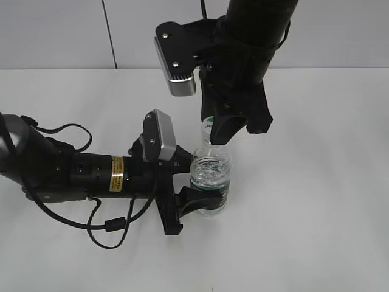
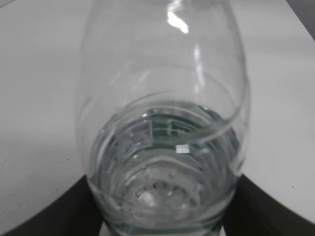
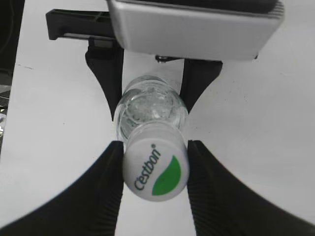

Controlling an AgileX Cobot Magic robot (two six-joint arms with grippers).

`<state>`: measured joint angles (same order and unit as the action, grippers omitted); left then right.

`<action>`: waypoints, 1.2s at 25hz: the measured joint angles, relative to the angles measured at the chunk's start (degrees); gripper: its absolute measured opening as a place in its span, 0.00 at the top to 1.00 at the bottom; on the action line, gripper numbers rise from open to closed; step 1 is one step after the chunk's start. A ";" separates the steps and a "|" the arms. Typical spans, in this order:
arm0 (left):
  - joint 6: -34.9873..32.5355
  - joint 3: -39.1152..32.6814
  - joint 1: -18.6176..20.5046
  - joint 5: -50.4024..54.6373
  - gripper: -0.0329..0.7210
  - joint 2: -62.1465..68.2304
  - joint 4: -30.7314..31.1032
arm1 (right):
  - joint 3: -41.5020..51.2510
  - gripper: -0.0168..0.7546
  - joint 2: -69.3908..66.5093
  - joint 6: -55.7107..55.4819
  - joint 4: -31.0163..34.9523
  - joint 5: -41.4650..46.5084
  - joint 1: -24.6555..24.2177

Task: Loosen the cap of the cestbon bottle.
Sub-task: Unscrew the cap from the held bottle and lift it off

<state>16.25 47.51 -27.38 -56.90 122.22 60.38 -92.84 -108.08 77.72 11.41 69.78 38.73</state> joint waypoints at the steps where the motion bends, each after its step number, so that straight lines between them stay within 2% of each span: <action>1: 0.00 0.00 0.00 0.00 0.41 0.00 0.00 | 0.00 0.59 0.04 0.42 0.00 0.00 0.00; 19: 0.00 0.00 0.00 -0.06 0.41 0.00 -0.11 | 0.24 0.60 4.33 1.02 -0.58 0.05 0.00; 25: 0.00 0.00 0.00 -0.06 0.41 0.00 -0.11 | 0.18 0.60 6.26 -5.65 -1.24 0.05 0.00; 30: 0.00 0.00 0.00 -0.06 0.41 0.00 -0.11 | 0.18 0.60 7.20 -20.05 -5.15 0.05 0.00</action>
<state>16.25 47.51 -27.38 -56.96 122.22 60.27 -92.66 -100.88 57.68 6.26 69.83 38.73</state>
